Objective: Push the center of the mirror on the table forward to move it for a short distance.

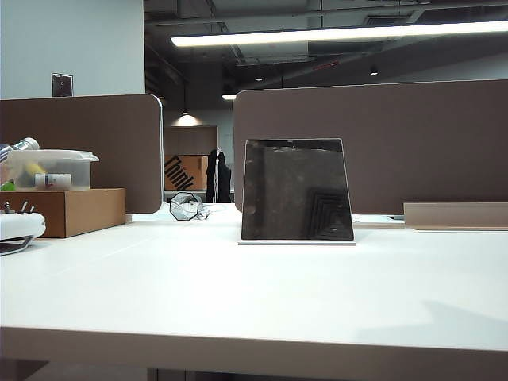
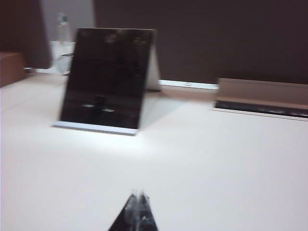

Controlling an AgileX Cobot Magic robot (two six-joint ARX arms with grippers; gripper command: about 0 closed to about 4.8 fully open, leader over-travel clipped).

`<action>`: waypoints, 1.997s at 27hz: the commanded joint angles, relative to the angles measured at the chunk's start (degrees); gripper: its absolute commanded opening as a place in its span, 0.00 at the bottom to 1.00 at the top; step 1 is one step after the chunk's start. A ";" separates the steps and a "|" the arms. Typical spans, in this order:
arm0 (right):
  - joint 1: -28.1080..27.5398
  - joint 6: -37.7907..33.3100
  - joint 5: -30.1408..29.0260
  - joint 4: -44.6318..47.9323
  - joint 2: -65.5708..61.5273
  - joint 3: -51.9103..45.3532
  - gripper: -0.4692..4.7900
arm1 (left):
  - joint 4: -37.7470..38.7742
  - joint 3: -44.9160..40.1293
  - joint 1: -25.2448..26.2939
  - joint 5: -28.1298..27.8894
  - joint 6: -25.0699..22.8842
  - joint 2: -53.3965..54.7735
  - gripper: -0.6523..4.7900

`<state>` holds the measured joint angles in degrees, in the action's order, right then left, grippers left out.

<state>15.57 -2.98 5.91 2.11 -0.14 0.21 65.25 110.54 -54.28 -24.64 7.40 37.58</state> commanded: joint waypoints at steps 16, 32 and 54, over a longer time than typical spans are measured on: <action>-16.83 -0.02 1.79 0.72 -0.07 -0.24 0.08 | 14.84 -11.28 6.73 17.42 -3.78 -15.74 0.11; -13.97 0.02 2.05 0.61 -0.07 -0.24 0.08 | 16.44 -37.83 7.85 30.93 -0.81 -37.33 0.11; -13.90 0.00 1.88 0.20 -0.07 -0.24 0.08 | -7.10 -64.85 8.22 29.59 3.93 -37.24 0.11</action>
<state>1.67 -2.98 7.73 1.50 -0.16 0.21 58.50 46.61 -46.11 4.91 11.29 0.30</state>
